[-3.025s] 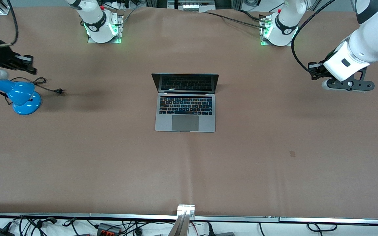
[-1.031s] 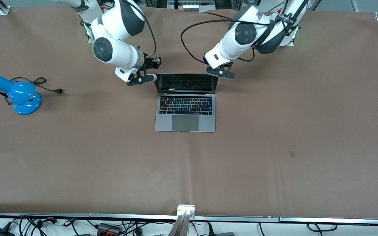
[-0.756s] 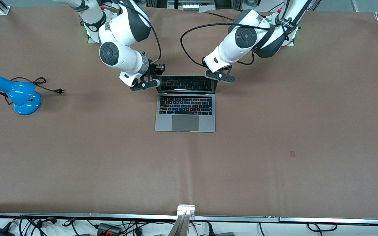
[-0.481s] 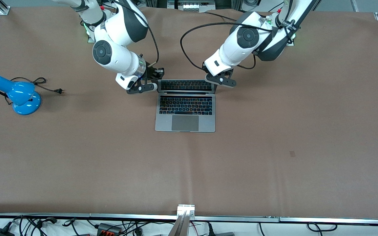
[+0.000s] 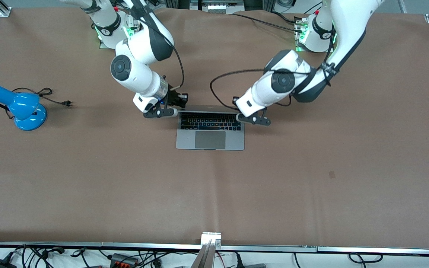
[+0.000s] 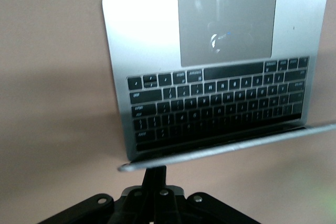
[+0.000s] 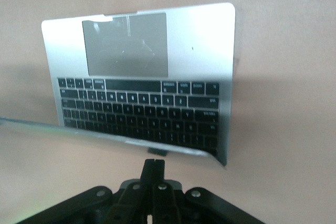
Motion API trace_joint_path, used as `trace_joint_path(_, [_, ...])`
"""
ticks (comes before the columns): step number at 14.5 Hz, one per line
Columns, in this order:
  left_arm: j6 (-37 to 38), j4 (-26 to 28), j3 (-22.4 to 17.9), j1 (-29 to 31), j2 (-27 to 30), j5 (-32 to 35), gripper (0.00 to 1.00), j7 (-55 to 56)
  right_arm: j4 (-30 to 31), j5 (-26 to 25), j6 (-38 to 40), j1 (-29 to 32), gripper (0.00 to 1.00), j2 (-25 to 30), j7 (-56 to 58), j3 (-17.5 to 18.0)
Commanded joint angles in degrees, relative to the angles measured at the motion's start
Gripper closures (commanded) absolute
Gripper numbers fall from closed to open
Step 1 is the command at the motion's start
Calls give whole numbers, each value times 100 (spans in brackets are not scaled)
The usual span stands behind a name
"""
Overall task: Close laptop with both arms from behind
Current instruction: 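Push the laptop screen down with both grippers until the lid shuts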
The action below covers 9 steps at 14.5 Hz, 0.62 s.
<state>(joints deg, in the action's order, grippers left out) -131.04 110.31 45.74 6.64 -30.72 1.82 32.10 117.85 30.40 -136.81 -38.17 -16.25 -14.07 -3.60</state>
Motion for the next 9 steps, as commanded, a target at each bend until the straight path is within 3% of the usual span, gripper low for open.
trace_joint_path(1, [17,-483,-213,-188,-320,179,100,148,-578,45,-12,116,100,-439,-79,9])
trace_joint_path(9, [9,-1344,-828,-813,-1146,635,100,138,-1344,1,-327,257,100,-1599,-43,9])
